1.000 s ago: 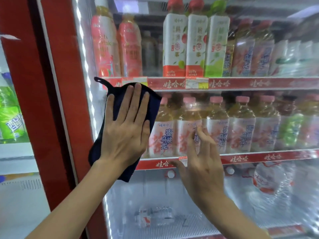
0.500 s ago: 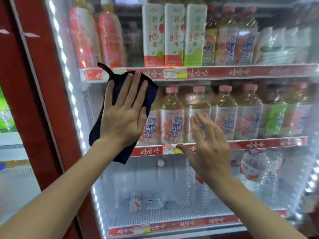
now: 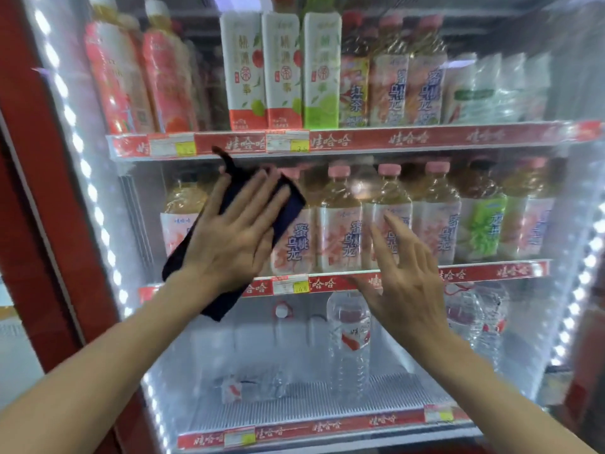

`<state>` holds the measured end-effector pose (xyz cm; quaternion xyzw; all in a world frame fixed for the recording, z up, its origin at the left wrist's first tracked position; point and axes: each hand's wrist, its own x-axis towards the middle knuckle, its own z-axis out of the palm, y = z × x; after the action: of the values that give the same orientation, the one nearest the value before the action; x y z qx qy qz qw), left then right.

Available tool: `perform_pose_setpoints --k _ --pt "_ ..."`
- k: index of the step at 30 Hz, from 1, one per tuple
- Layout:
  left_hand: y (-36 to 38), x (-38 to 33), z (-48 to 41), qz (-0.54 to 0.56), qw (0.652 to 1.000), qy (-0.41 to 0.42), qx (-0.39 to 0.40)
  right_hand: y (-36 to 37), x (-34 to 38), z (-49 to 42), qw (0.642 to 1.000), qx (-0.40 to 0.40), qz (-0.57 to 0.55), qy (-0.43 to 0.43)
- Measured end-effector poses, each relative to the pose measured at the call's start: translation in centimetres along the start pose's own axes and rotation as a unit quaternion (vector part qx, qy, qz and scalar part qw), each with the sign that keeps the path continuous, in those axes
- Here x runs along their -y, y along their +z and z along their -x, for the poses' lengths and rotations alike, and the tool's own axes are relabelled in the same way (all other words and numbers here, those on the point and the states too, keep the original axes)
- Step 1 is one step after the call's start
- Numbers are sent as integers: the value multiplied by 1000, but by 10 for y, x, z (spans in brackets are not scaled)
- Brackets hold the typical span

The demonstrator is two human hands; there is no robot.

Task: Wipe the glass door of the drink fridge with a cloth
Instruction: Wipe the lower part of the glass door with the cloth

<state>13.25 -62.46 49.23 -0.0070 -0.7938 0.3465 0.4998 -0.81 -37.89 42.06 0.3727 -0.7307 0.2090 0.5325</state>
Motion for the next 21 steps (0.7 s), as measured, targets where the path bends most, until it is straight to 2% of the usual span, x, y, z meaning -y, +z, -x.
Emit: perform_pose_setpoints --k 3,6,9,12,16,21 --pt "-3 -5 -35 3 997 -76 -12 -1 -11 -1 999 1 24 -20" --pt "9 -32 -22 11 993 -119 -22 3 -12 -3 999 -17 19 -33" --pt "24 -71 14 8 997 -72 0 5 -13 -1 999 -22 5 -33" --pt "32 -98 49 -8 998 49 50 4 -15 -1 999 -27 2 -43" --pt "20 -69 31 -28 984 153 84 2 -26 -2 997 -22 -5 -70" --pt "-1 -34 -56 -20 998 47 30 7 -34 -5 997 -22 -6 -79"
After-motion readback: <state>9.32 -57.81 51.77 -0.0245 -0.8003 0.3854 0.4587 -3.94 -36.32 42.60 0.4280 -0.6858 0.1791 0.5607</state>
